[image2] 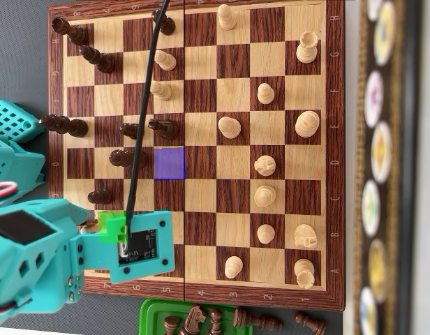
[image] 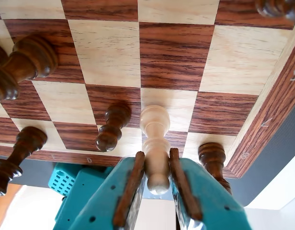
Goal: Play chess
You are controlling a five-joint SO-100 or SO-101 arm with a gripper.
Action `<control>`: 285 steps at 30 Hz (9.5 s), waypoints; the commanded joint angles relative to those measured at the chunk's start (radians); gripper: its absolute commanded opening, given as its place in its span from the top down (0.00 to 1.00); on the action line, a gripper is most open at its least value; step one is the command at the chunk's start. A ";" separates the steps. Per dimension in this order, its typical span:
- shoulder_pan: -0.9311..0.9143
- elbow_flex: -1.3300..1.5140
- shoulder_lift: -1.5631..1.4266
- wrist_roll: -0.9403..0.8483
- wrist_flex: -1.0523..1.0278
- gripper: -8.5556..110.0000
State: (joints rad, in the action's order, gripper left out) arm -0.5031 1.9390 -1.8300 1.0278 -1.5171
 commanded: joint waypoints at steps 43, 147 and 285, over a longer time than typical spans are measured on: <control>-0.005 -0.003 -0.037 -0.186 0.017 0.86; -0.038 0.040 -0.126 -0.287 0.028 0.88; 0.477 0.899 -1.341 0.672 2.046 0.82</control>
State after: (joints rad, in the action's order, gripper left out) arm -0.0276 2.8072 -3.1109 1.6920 0.4387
